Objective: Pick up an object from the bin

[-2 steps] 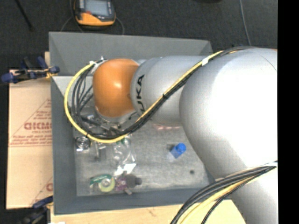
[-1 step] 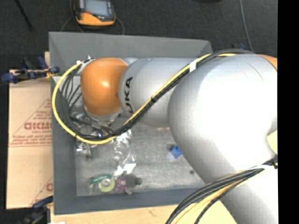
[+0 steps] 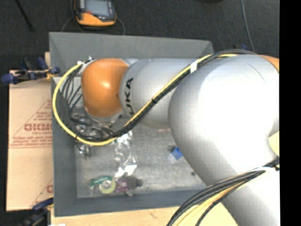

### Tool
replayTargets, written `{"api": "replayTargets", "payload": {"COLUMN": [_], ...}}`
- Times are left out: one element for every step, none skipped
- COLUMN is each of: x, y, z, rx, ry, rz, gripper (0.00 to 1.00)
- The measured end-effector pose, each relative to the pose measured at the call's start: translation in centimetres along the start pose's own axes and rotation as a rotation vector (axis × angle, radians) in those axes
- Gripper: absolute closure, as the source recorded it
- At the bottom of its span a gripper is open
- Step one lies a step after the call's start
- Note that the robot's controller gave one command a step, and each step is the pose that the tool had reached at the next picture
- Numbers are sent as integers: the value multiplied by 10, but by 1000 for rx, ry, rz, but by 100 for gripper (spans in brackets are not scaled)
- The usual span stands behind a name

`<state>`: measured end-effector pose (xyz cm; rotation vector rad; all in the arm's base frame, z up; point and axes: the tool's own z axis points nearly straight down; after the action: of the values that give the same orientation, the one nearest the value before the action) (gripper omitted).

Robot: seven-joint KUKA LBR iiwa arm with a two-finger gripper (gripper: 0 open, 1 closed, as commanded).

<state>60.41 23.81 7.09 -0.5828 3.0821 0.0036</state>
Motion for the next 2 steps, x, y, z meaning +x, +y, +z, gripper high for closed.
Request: {"api": "replayTargets", "payload": {"x": [4, 54], "y": [-7, -36], "z": [-137, -103], "rx": [3, 2], "ry": [-8, 7], "rz": [-55, 15], "gripper": [100, 100]}}
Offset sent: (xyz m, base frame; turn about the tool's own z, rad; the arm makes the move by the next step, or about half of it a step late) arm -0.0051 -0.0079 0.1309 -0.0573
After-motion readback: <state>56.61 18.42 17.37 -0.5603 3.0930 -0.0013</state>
